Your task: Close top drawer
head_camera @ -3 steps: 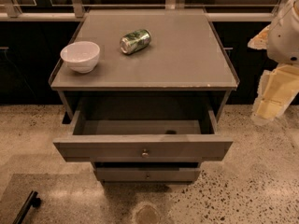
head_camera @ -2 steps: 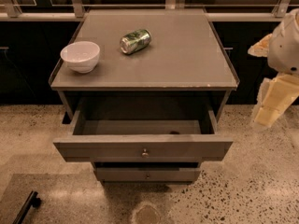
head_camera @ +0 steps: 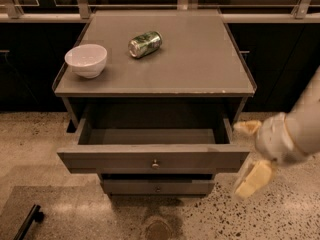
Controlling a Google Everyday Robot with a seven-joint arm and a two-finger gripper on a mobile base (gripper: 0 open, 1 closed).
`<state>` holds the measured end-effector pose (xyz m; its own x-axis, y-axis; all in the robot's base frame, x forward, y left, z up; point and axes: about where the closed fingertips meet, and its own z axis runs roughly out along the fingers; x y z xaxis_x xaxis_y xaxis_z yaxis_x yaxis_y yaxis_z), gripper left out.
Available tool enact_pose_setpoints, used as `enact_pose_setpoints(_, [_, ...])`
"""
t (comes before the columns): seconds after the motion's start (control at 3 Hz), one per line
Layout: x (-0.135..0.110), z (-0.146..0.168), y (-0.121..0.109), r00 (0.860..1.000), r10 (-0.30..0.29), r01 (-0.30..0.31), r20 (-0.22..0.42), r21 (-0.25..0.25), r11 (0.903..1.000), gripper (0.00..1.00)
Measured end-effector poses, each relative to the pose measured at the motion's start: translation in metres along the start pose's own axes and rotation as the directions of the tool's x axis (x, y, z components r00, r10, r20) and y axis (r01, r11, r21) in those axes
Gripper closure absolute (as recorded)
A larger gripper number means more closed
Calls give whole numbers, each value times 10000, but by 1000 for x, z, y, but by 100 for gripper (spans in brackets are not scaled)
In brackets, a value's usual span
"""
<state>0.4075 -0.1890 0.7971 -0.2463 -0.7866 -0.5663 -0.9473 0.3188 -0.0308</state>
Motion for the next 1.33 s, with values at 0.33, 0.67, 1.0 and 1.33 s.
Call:
enact_pose_setpoints(0.33, [21, 99, 37, 9723, 1353, -1129, 1904, -1243, 9858, 0])
enact_pose_setpoints(0.67, [37, 142, 39, 9509, 2057, -1754, 2313, -1448, 9738, 16])
enact_pose_setpoints(1.0, [37, 142, 38, 9510, 2055, -1756, 2311, -1435, 9739, 39])
enact_pose_setpoints(1.33, [37, 142, 38, 9510, 2055, -1756, 2310, -1435, 9740, 63])
